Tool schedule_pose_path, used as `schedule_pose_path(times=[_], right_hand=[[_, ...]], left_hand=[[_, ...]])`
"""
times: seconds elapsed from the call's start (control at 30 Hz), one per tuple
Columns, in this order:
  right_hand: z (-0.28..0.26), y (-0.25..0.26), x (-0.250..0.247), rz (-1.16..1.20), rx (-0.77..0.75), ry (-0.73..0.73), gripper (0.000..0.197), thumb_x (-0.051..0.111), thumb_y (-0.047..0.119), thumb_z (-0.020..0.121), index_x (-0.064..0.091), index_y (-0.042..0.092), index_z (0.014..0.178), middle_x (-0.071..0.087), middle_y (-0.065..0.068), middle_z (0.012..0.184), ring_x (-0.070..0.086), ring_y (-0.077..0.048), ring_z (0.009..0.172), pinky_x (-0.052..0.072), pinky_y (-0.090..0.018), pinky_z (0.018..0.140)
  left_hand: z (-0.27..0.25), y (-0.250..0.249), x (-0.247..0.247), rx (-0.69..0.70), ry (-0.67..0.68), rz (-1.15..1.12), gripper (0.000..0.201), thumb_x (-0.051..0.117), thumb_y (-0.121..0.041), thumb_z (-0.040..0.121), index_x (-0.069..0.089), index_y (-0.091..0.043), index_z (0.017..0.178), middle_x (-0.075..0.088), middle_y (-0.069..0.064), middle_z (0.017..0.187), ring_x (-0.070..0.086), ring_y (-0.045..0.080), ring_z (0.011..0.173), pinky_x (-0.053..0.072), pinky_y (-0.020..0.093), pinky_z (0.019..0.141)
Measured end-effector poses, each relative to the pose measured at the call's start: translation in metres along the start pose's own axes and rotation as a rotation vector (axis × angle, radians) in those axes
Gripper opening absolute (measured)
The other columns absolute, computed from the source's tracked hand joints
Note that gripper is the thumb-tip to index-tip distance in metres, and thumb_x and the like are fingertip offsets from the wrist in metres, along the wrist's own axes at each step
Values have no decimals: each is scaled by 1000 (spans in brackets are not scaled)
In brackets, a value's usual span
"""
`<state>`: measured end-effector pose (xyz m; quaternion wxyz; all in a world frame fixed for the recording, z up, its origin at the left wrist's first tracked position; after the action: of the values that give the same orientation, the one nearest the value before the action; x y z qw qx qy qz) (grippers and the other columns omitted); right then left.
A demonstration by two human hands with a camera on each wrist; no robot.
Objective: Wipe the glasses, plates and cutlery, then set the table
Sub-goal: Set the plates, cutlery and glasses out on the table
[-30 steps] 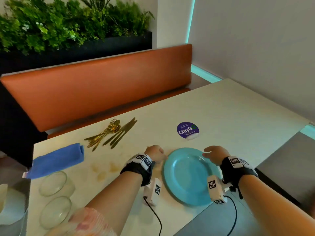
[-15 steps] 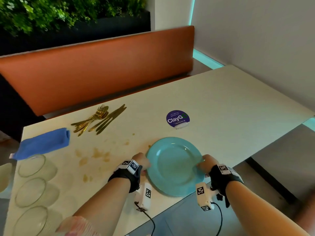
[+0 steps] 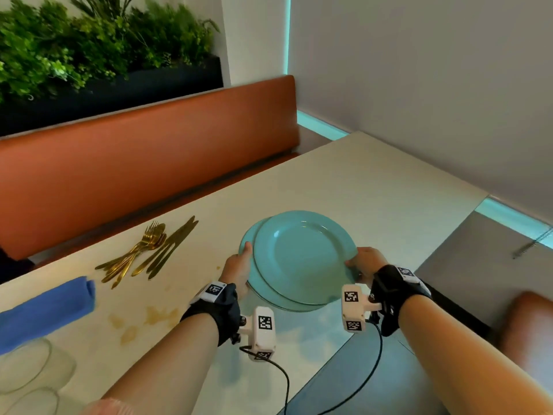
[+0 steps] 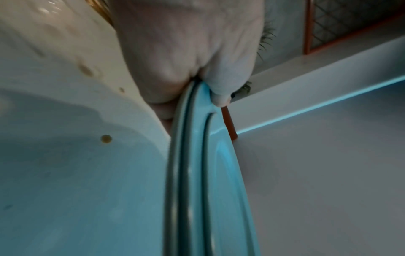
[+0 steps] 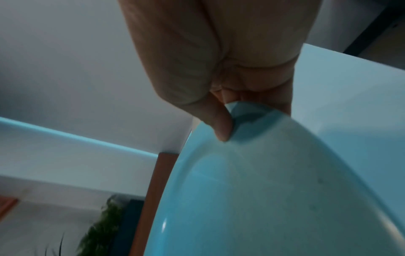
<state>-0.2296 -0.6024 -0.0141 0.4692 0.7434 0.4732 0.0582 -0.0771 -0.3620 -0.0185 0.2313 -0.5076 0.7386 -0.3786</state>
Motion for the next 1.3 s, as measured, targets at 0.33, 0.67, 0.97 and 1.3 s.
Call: schedule_pose_path(times=[0.33,0.67,0.97,1.3], right_hand=[[5,-11,-66,597,53,-336,22,44,-12,89,54,-6,107,58,-17,93,55,-30,67,54,-37,54],[73,-56,-132,433,273,-496,24,51,2,92,52,5,69,56,-4,53,57,-23,53,48,-25,64],[113,-73,-139,575,371,-408,41,36,9,99,36,0,139,43,-9,139,52,-26,112,52,-13,55],[116,-83,-138,343,390,-451,44,72,21,75,57,-4,108,61,-17,76,62,-34,72,53,-43,71]], left_hand=[[26,-70,0,207,-226,17,57,45,-48,92,46,-4,128,61,16,122,61,34,106,52,43,93],[54,-110,32,193,-429,-160,53,43,-47,94,46,-8,131,60,14,127,62,30,109,53,38,90],[78,-104,80,167,-446,-147,54,44,-45,95,47,-4,130,59,15,127,59,33,112,52,40,93],[81,-97,105,166,-382,-46,52,39,-42,98,47,-2,131,57,16,129,57,33,115,47,34,87]])
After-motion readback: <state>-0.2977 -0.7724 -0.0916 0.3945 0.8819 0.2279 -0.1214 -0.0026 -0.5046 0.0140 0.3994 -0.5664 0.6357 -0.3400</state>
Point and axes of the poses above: each hand's wrist, its own z-axis towards the middle knuckle, its own x-axis out of the palm, y = z × x, the point moved 5 cm from there along z, towards the middle knuckle
